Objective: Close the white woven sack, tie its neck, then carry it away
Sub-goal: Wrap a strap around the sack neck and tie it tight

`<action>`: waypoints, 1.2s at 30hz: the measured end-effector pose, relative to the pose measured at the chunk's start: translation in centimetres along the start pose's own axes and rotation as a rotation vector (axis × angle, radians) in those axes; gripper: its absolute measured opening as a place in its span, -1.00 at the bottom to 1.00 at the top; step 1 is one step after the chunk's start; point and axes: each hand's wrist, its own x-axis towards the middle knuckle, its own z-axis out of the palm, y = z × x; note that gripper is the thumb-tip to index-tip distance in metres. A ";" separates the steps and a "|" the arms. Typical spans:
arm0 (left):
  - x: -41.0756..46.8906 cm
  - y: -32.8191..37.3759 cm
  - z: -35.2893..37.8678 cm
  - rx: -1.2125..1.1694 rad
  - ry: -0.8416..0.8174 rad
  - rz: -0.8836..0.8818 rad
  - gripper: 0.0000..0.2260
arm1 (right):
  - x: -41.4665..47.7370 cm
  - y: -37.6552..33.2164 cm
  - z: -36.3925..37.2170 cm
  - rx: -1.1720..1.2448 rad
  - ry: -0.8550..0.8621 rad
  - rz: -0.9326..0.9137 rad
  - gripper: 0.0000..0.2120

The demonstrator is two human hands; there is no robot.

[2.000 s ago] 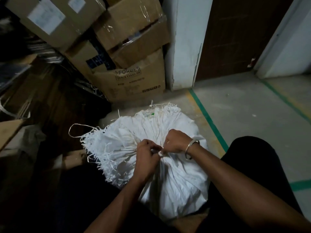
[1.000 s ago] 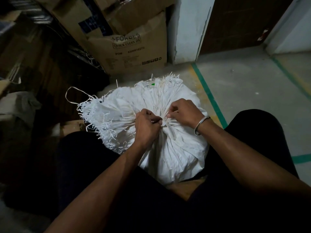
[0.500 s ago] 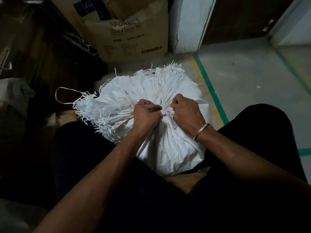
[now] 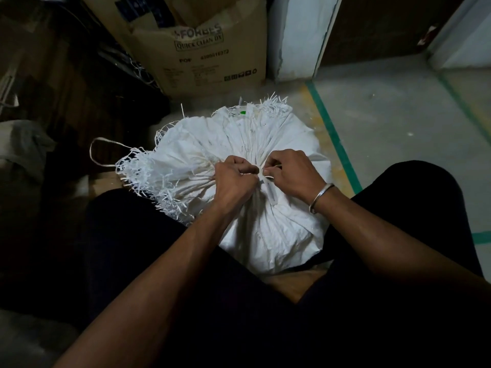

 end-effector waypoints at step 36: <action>1.3 0.6 -2.2 0.504 -0.102 0.507 -0.69 | 3.4 -0.5 -0.1 0.293 -0.180 0.337 -0.82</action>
